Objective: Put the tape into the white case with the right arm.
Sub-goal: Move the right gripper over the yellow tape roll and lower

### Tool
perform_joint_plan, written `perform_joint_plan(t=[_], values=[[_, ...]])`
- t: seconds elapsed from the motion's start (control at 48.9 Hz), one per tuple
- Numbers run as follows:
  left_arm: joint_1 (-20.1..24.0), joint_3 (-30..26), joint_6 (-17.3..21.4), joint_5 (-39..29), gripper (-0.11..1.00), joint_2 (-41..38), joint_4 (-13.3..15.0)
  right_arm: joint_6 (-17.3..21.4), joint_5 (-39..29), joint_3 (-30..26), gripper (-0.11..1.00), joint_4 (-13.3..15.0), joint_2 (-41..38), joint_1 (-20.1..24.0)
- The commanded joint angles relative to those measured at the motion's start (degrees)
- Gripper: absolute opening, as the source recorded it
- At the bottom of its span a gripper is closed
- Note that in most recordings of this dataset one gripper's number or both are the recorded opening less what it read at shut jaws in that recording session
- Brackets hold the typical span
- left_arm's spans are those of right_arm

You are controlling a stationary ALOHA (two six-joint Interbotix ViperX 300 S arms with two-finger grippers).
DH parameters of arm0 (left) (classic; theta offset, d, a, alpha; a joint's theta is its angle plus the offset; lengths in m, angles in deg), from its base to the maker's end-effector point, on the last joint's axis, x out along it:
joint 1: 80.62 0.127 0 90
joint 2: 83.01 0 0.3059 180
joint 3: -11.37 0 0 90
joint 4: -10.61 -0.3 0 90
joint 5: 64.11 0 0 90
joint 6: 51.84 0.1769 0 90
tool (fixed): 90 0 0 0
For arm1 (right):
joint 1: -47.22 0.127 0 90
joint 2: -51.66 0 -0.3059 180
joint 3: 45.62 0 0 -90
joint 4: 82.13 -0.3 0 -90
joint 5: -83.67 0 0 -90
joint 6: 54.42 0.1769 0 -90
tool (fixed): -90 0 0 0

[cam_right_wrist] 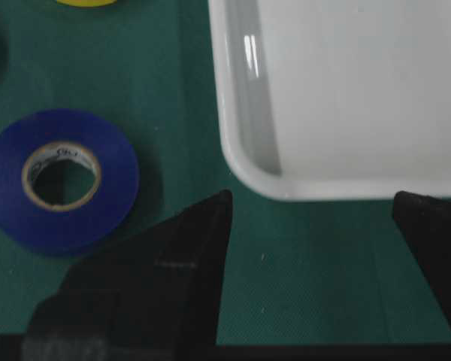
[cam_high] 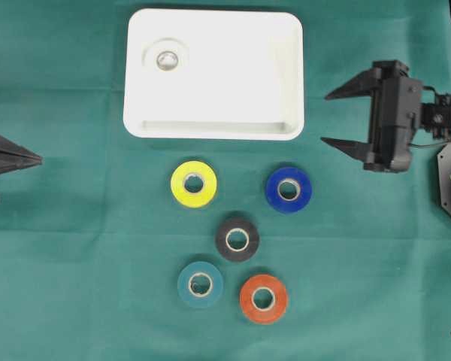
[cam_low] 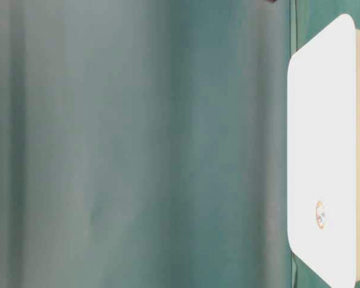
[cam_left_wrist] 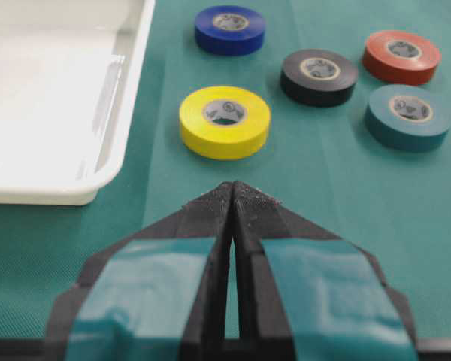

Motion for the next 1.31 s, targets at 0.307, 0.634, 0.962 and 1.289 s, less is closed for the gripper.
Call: perform_joint_plan(t=[0.307, 0.634, 0.962, 1.289], values=[[-0.1, -0.8, 0.2, 0.3, 0.00, -0.4, -0.1, 0.7, 0.4, 0.7, 0.67, 0.2, 0.6, 8.1], [-0.1, -0.8, 0.2, 0.3, 0.00, -0.4, -0.1, 2.2, 0.4, 1.1, 0.67, 0.0, 0.6, 12.5], [-0.2, -0.7, 0.2, 0.4, 0.00, -0.4, -0.1, 2.2, 0.6, 0.3, 0.67, 0.0, 0.0, 12.6], [-0.1, -0.8, 0.2, 0.3, 0.00, -0.4, -0.2, 1.9, 0.6, -6.7, 0.67, 0.2, -8.6, 13.8]])
